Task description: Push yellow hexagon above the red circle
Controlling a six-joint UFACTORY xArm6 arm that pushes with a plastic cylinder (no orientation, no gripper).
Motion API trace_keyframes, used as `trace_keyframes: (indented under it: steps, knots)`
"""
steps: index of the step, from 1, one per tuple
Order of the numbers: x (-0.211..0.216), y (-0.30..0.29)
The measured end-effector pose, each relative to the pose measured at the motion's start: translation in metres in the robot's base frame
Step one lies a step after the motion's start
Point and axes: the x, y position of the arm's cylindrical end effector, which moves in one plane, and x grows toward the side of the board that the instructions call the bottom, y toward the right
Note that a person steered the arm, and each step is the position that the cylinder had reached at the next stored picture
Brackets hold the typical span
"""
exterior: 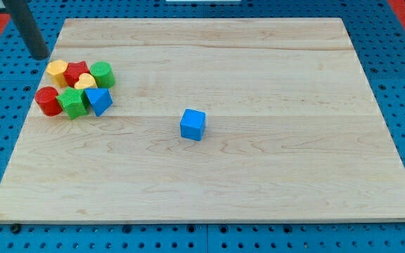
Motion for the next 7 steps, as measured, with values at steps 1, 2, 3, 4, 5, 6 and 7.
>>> trace_keyframes:
  steps: [1,2,3,4,5,6,7]
  knots:
    - [0.000,0.028]
    - [0.004,0.034]
    - [0.016,0.028]
    - [0.030,0.028]
    - [0.048,0.028]
    - [0.060,0.025]
    - [0.057,0.008]
